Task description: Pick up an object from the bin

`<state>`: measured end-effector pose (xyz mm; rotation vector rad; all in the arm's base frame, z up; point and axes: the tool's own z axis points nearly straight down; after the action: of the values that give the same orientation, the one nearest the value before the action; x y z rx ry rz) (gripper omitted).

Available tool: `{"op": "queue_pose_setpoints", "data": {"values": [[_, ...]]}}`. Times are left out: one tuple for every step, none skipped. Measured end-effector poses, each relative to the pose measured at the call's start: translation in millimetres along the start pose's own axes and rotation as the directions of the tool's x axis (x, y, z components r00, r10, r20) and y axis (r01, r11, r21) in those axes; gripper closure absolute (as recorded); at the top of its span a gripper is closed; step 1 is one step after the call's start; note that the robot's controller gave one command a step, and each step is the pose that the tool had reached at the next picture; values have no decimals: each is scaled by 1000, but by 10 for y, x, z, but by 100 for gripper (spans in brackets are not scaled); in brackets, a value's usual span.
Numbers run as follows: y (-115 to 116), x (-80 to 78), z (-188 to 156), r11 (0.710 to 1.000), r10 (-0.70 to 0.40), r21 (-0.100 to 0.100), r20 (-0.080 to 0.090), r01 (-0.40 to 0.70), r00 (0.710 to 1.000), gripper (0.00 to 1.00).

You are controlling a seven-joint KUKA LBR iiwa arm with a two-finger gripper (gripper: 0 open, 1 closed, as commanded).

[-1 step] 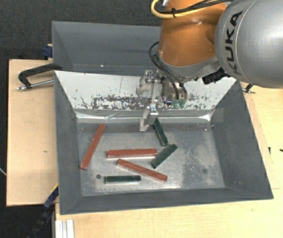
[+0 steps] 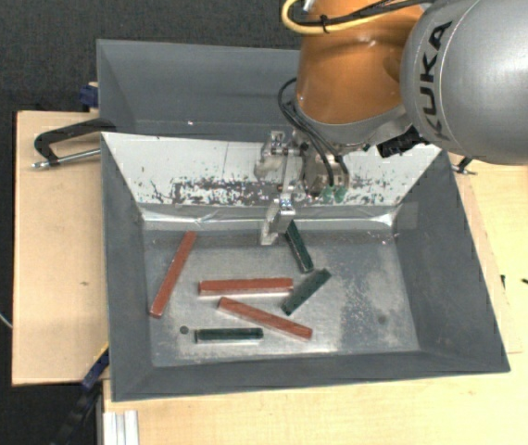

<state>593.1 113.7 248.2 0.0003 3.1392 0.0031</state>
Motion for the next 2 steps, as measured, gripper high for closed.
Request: {"op": "queue_pose_setpoints", "data": {"values": [[-82, 107, 582, 1000, -24, 0, 4, 24, 1000, 0], [-29, 309, 1328, 997, -81, 1, -2, 81, 997, 0]]}}
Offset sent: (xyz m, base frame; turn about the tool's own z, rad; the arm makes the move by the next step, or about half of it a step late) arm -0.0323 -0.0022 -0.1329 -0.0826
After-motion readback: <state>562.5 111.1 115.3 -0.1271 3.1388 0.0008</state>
